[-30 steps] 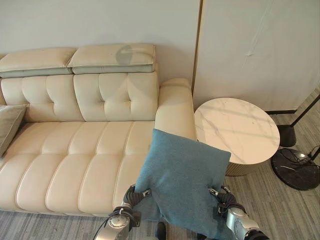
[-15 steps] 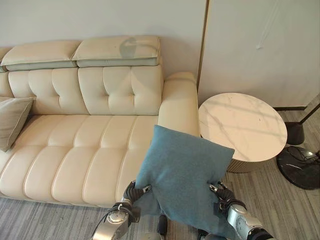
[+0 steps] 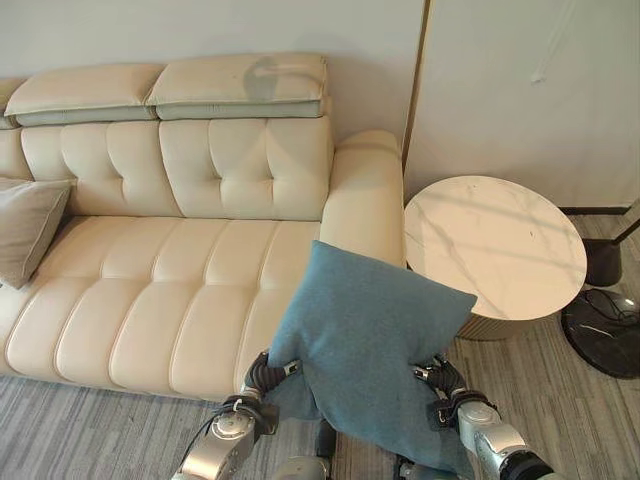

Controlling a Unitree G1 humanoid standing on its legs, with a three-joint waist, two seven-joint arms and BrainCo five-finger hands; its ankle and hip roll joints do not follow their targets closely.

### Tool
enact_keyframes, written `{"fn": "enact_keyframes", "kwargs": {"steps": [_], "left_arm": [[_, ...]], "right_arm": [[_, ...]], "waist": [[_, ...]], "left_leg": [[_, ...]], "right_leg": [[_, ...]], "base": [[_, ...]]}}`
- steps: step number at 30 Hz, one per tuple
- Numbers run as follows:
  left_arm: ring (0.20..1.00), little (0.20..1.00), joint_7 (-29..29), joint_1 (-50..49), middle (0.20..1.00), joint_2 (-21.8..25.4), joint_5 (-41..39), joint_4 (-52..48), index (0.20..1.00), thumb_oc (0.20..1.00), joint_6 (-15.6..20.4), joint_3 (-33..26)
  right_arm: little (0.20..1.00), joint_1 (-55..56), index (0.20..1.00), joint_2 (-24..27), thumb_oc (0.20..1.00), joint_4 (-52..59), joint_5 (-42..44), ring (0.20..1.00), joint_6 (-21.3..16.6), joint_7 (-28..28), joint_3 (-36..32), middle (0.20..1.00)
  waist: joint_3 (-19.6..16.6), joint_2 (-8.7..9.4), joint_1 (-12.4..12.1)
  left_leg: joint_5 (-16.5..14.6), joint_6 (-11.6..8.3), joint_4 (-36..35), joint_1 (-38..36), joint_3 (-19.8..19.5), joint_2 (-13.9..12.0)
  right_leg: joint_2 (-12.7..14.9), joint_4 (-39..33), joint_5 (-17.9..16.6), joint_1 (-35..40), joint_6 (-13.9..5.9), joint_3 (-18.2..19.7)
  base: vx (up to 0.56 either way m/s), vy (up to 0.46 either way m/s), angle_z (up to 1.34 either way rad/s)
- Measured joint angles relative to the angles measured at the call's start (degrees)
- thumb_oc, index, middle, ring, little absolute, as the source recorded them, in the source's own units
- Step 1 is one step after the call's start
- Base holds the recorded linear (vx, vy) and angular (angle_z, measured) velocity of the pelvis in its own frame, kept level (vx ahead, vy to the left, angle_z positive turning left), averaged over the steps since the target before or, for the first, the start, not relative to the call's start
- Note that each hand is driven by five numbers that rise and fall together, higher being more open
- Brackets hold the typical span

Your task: Pick up all the scattered cushions and arrange them neatly on the sofa.

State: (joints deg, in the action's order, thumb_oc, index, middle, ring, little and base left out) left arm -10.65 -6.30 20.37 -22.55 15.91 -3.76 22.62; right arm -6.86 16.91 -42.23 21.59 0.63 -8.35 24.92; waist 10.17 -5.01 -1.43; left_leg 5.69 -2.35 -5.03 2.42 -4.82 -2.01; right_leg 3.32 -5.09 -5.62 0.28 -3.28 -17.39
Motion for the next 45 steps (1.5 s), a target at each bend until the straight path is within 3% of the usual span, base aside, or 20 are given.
{"fn": "enact_keyframes", "kwargs": {"steps": [5, 18, 27, 36, 37, 39, 40, 41, 43, 44, 45], "left_arm": [[0.200, 0.200, 0.0, 0.6, 0.200, 0.0, 0.1, 0.0, 0.200, 0.200, 0.1, 0.4], [0.200, 0.200, -3.4, 2.0, 0.200, 0.1, 1.2, 0.0, 0.200, 0.200, 0.3, 2.1], [0.200, 0.200, -5.7, 2.1, 0.200, 3.0, -1.2, -8.4, 0.200, 0.200, 2.1, -1.4], [0.200, 0.200, -6.7, 1.5, 0.200, 4.0, -1.3, -11.1, 0.200, 0.200, 3.5, -3.0], [0.200, 0.200, -6.9, 1.5, 0.200, 4.1, -1.3, -11.2, 0.200, 0.200, 3.5, -3.0], [0.200, 0.200, -7.2, 1.6, 0.200, 4.5, -1.3, -12.0, 0.200, 0.200, 3.5, -3.5], [0.200, 0.200, -7.2, 1.5, 0.200, 4.5, -1.2, -12.3, 0.200, 0.200, 3.5, -3.9], [0.200, 0.200, -7.1, 1.7, 0.200, 4.6, -1.2, -12.8, 0.200, 0.200, 3.7, -4.8], [0.200, 0.200, -7.1, 1.5, 0.200, 4.4, -1.2, -12.8, 0.200, 0.200, 3.9, -5.0], [0.200, 0.200, -7.2, 1.4, 0.200, 4.2, -1.2, -12.8, 0.200, 0.200, 3.9, -5.0], [0.200, 0.200, -7.1, 1.0, 0.200, 3.3, -1.2, -12.9, 0.200, 0.200, 4.1, -5.0]], "right_arm": [[0.200, -1.0, 0.200, 1.2, 0.200, 0.0, -0.1, 0.200, -0.3, 0.0, 1.1, 0.200], [0.200, 0.6, 0.200, 1.1, 0.200, 2.3, 3.3, 0.200, -2.7, -1.2, 1.4, 0.200], [0.200, 0.9, 0.200, 2.7, 0.200, 15.4, 4.3, 0.200, -2.5, -1.9, 3.8, 0.200], [0.200, -0.1, 0.200, 2.8, 0.200, 19.0, 4.3, 0.200, -2.8, -1.9, 3.7, 0.200], [0.200, -0.1, 0.200, 2.9, 0.200, 19.6, 4.3, 0.200, -2.8, -1.9, 3.7, 0.200], [0.200, -0.4, 0.200, 3.0, 0.200, 20.7, 4.3, 0.200, -2.9, -2.0, 3.7, 0.200], [0.200, -0.6, 0.200, 3.0, 0.200, 20.8, 4.3, 0.200, -2.9, -2.0, 3.8, 0.200], [0.200, -1.0, 0.200, 3.2, 0.200, 21.7, 4.3, 0.200, -2.9, -2.0, 3.8, 0.200], [0.200, -1.1, 0.200, 3.3, 0.200, 23.1, 4.3, 0.200, -2.9, -2.0, 3.8, 0.200], [0.200, -1.1, 0.200, 3.4, 0.200, 23.2, 4.3, 0.200, -2.9, -2.0, 3.8, 0.200], [0.200, -0.9, 0.200, 4.0, 0.200, 23.3, 4.3, 0.200, -2.9, -2.0, 3.8, 0.200]], "waist": [[0.3, -0.15, 0.0], [1.1, -0.23, 0.4], [1.5, -0.27, -0.4], [2.6, -1.87, -3.3], [2.8, -2.00, -3.6], [3.4, -1.94, -3.7], [3.7, -1.24, -3.8], [5.1, 1.41, -3.4], [5.4, 2.68, -3.4], [5.3, 2.46, -3.2], [4.3, 0.25, -1.9]], "left_leg": [[-0.4, 0.10, 0.0, 0.7, -0.7, -0.1], [0.1, 0.06, 0.4, 0.4, -0.2, -0.2], [0.9, -0.83, 0.4, 0.3, -1.0, -0.7], [3.6, -3.83, 1.7, 4.7, -5.8, -1.3], [3.9, -4.14, 1.5, 5.2, -5.2, -1.6], [0.0, -3.20, 0.6, 6.4, 2.9, -3.5], [-2.4, -3.24, 1.0, 6.4, 7.0, -4.0], [-3.0, -2.04, 3.4, 6.5, 12.0, -3.0], [-3.1, -0.95, 6.3, 5.3, 14.3, -2.1], [-3.3, -0.53, 7.8, 4.7, 15.7, -2.5], [-0.1, 1.51, 8.2, 2.2, 18.1, -4.4]], "right_leg": [[-0.1, 0.0, 0.6, -0.6, 0.95, -0.1], [-0.1, 0.0, 0.4, -0.6, 0.37, 0.1], [-1.1, 0.0, 0.2, -0.1, 0.35, -0.3], [-2.3, 0.4, 1.3, -0.5, 2.11, -6.6], [-2.7, 0.4, 1.2, -0.6, 2.31, -7.1], [-2.2, 0.7, 1.6, -0.7, 4.18, -9.6], [-1.4, 0.8, 1.7, -0.7, 4.52, -10.4], [1.9, 0.6, 2.0, -0.7, 4.91, -11.3], [4.1, 1.0, 1.7, -0.2, 4.18, -11.4], [4.3, 1.3, 1.8, 0.1, 3.70, -11.8], [3.3, 2.7, 2.8, 1.1, 1.70, -13.2]], "base": [[0.00, -0.001, 0.04], [-0.01, -0.009, -0.01], [-0.07, -0.088, 0.05], [-0.20, -0.107, 0.39], [-0.13, -0.050, 0.45], [-0.10, -0.036, 0.53], [-0.05, 0.027, 0.50], [-0.04, 0.042, 0.44], [-0.04, 0.052, 0.32], [-0.05, 0.101, 0.42], [-0.04, 0.111, 0.50]]}}
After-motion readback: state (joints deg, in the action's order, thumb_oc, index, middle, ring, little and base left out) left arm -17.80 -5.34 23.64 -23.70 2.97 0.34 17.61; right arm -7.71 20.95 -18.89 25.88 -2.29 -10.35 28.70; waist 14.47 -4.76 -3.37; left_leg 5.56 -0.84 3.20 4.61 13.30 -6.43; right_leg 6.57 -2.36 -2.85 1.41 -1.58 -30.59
